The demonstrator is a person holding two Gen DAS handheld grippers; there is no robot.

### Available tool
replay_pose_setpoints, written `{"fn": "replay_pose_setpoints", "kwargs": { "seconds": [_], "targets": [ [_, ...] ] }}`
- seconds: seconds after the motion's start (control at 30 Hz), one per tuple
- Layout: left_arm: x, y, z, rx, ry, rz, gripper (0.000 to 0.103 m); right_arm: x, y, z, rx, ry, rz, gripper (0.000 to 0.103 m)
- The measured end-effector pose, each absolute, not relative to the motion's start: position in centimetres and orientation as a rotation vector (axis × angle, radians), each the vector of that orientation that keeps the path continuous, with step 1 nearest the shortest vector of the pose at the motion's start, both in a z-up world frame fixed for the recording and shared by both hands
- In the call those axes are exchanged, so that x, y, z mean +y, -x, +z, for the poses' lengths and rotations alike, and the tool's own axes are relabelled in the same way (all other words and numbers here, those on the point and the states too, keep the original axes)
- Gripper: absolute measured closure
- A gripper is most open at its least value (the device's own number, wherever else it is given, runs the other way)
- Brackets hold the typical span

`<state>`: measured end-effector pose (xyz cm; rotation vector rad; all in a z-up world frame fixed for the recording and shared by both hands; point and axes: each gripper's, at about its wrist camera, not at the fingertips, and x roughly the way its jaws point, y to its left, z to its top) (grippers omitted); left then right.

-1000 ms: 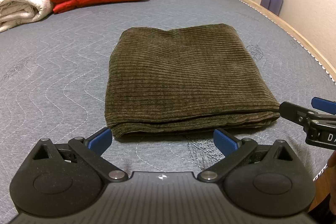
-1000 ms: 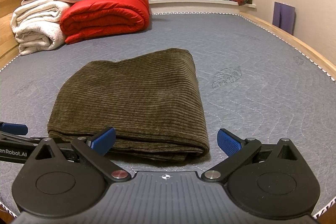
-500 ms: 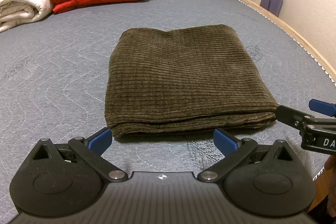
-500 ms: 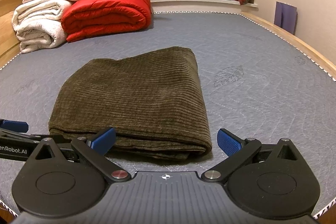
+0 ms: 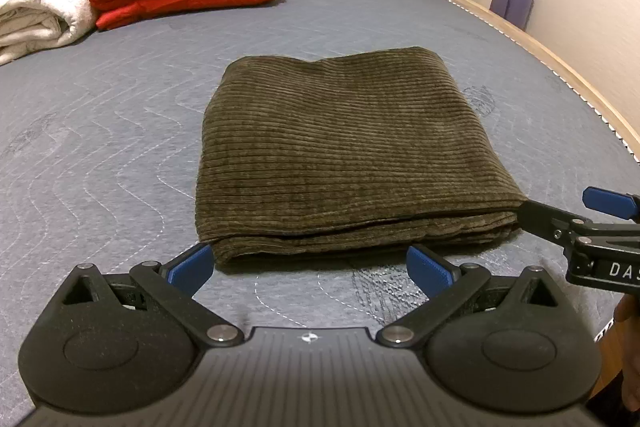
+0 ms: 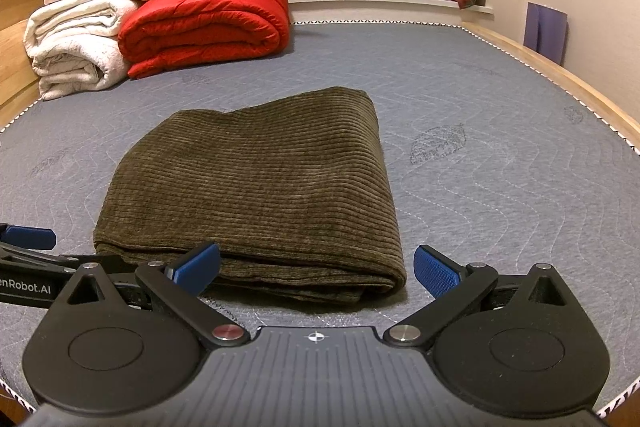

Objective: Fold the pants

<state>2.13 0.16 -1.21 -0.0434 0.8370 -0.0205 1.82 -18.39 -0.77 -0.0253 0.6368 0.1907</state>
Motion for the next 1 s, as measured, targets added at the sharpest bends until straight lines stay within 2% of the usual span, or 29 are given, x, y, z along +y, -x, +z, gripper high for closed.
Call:
{"fn": "replay_pose_setpoints", "kwargs": {
  "seconds": [1.0],
  "targets": [
    [0.45, -1.98, -1.19, 0.825, 0.046, -0.026, 0.000, -18.53, -1.92, -1.12, 0.639, 0.027, 0.200, 0.001]
  ]
}}
